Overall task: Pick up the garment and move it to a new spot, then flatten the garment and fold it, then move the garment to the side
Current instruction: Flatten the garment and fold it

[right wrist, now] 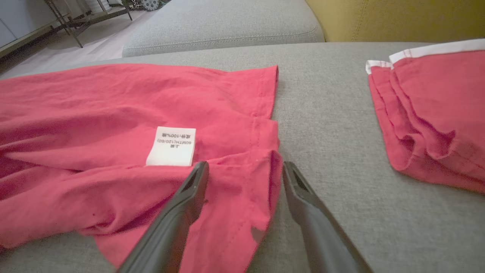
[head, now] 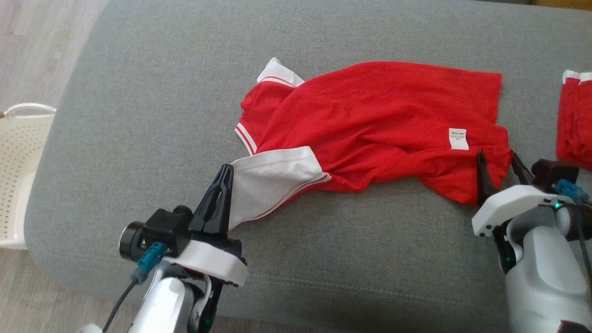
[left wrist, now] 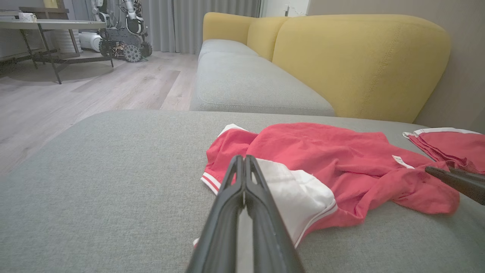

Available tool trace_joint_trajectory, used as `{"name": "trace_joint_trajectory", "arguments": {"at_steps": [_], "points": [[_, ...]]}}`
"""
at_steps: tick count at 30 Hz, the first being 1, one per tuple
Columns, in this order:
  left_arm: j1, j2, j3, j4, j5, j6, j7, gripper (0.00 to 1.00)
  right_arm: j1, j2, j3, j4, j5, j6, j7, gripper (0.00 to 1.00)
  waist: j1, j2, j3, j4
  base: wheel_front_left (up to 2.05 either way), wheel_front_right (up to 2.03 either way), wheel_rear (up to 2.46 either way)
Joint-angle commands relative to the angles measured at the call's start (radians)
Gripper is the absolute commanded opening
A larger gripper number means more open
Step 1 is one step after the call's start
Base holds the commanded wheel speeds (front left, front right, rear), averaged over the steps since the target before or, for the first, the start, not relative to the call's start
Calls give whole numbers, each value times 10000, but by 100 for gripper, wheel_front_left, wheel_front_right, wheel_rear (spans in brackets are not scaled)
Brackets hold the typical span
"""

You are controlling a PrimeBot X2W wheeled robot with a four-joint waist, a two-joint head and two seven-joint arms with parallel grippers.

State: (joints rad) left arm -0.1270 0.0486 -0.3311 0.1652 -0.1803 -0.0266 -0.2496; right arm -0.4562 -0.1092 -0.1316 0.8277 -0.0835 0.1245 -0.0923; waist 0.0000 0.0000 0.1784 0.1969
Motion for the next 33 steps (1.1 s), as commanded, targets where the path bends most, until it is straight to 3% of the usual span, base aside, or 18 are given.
{"name": "trace_joint_trajectory", "arguments": {"at_steps": [1,7,8,9,10,24,33], "points": [[-417,17,288,-301,-47,45,-122,0,-472,47,190,-155,-78,62,-193,100,0,0,54,8,0,0,0],[-460,17,341,-231,-18,7,-122,0,-734,50,200,175,-147,62,-442,98,0,0,152,14,0,0,0],[-465,17,345,-218,-21,2,-122,0,-762,51,206,233,-152,62,-474,64,0,0,154,15,0,0,0],[-471,17,347,-207,-25,-1,-122,0,-786,46,209,291,-159,62,-504,20,0,0,153,17,0,0,0],[-478,17,345,-197,-30,-2,-122,0,-806,42,215,350,-166,62,-531,0,0,0,153,20,0,0,0],[-428,17,369,-62,-111,45,-122,0,-782,0,94,628,-397,62,-933,0,0,0,-113,-82,0,0,0],[-242,16,406,-77,-145,145,-122,0,135,130,5,-157,-721,62,-1111,0,0,0,-521,-307,0,0,0]]}}
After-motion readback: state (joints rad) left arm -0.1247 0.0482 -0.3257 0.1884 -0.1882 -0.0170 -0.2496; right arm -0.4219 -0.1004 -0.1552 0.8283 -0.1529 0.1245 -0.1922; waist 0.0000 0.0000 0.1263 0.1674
